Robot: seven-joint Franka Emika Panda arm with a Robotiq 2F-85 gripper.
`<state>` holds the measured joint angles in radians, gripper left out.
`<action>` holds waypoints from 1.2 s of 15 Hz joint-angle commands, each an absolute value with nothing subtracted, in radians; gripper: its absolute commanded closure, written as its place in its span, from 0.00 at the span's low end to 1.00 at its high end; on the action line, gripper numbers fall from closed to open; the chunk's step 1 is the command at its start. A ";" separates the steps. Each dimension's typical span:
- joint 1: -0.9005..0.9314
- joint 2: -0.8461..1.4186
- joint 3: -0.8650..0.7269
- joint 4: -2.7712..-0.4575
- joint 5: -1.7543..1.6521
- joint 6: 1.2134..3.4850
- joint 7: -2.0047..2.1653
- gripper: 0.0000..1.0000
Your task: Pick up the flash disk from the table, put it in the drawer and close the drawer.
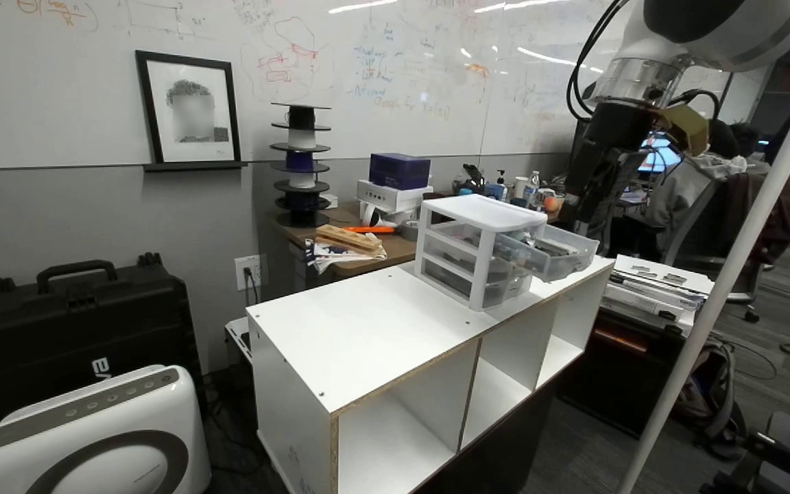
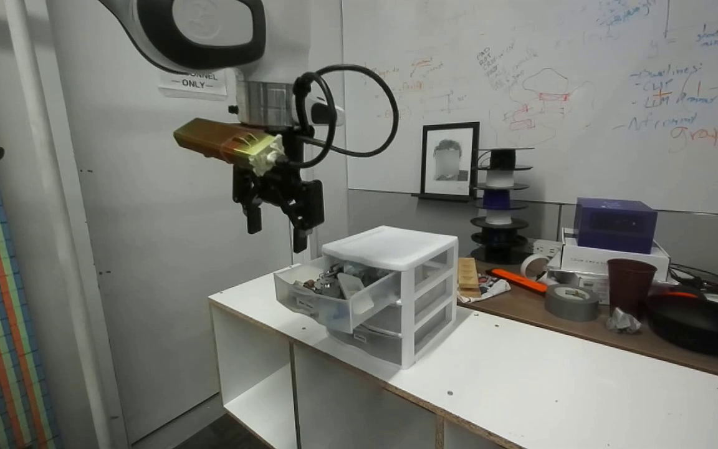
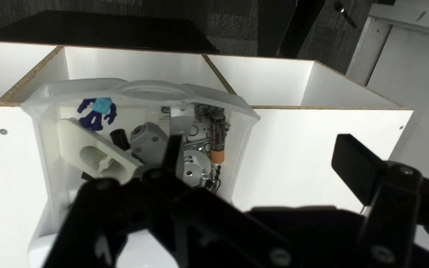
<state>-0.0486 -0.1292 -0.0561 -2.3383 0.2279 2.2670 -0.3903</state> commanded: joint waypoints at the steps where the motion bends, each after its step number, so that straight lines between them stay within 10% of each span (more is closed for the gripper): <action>1: -0.025 -0.249 -0.054 -2.406 0.215 2.214 -0.354 0.00; 12: -0.053 -0.208 -0.075 -2.482 0.072 2.226 -0.213 0.00; 13: -0.052 -0.193 -0.079 -2.481 0.082 2.234 -0.219 0.25; 18: -0.049 -0.116 -0.084 -2.460 0.113 2.320 -0.217 0.58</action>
